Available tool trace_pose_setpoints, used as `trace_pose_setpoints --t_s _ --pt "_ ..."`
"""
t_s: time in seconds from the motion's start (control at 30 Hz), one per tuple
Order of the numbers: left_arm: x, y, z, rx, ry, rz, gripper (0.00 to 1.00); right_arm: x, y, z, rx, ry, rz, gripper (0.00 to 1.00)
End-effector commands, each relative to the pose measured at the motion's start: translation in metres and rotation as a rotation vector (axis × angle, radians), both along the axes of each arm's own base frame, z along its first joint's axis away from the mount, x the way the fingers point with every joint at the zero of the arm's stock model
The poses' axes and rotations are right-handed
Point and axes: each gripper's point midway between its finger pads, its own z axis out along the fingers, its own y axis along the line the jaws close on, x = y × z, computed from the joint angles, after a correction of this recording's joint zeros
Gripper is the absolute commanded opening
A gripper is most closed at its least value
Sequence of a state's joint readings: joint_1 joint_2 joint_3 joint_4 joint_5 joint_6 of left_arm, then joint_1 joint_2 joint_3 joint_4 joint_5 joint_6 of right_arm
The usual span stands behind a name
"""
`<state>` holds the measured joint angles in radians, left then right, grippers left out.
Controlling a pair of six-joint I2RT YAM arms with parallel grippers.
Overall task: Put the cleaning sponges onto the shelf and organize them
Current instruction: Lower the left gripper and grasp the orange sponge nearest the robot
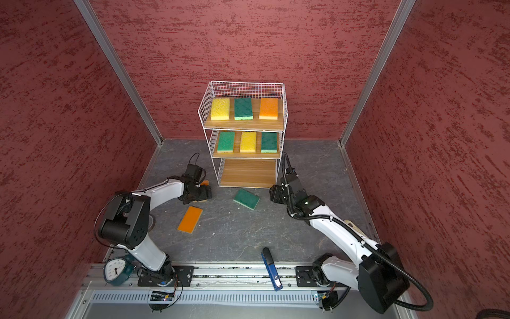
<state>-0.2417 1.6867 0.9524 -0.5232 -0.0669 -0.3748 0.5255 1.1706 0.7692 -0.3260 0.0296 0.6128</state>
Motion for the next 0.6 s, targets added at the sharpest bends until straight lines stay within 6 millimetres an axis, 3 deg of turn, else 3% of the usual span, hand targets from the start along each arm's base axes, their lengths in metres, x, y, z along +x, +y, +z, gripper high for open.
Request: trace_pose_setpoints --t_s 0.0,0.4,0.57 --pt "0.004 0.0 0.0 0.019 -0.007 0.017 0.91 0.0 -0.005 0.0 -0.003 -0.011 -0.013 0.63" --pt "0.003 0.007 0.002 0.04 -0.044 0.078 0.72 -0.004 -0.01 -0.001 -0.004 -0.009 -0.021 0.63" --pt "-0.003 0.006 0.02 -0.002 -0.11 0.094 0.66 -0.01 -0.014 0.002 -0.013 -0.018 -0.014 0.63"
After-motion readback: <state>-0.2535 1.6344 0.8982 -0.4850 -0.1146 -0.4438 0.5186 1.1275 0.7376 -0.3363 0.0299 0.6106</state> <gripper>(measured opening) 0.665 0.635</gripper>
